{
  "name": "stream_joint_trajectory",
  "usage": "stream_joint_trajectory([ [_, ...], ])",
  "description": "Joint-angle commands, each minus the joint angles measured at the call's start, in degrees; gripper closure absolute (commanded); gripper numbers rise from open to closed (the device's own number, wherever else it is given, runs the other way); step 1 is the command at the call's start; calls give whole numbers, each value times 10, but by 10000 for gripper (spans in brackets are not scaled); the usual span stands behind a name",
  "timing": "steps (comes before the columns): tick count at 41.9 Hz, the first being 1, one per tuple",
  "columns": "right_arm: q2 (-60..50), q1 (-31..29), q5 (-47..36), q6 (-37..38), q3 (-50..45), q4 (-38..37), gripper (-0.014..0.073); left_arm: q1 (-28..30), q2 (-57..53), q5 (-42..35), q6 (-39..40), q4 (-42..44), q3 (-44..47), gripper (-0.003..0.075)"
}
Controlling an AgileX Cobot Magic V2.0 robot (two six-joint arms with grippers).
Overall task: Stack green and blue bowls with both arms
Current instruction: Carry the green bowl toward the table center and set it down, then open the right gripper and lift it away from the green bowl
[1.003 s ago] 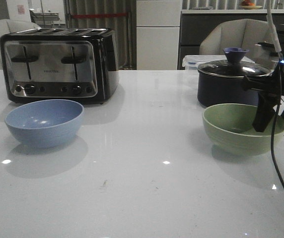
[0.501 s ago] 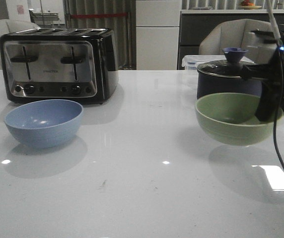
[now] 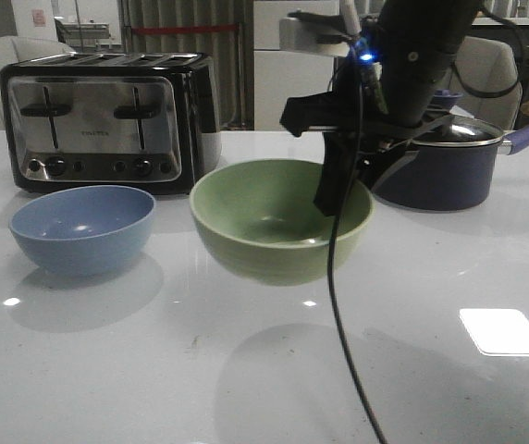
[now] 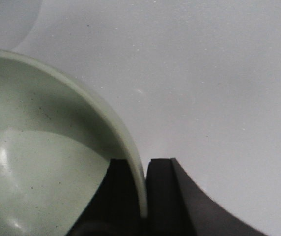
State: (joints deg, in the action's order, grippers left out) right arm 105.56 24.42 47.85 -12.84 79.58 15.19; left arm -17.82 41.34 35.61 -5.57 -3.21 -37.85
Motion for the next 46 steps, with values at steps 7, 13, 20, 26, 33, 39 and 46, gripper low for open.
stream_joint_trajectory([
  [7, 14, 12, -55, -7, 19, 6, 489, -6, 1, -45, 2, -5, -16, 299],
  [13, 33, 12, -62, -7, 19, 6, 459, -6, 1, -45, 2, -5, -16, 299],
  [20, 40, 12, -63, -7, 19, 6, 297, -6, 1, -46, 2, -5, -16, 299],
  [26, 32, 11, -64, -7, 26, 6, 160, -6, 1, -46, 2, -5, -16, 299],
  [33, -22, 12, -69, -7, 23, 6, 149, -6, 1, -46, 2, -5, -16, 299],
  [39, -110, 27, -101, -20, -24, 3, 159, -6, 1, -46, 2, -5, -16, 299],
  [46, -230, 57, -127, -43, -107, 2, 159, -6, 1, -47, 2, -5, -16, 299],
])
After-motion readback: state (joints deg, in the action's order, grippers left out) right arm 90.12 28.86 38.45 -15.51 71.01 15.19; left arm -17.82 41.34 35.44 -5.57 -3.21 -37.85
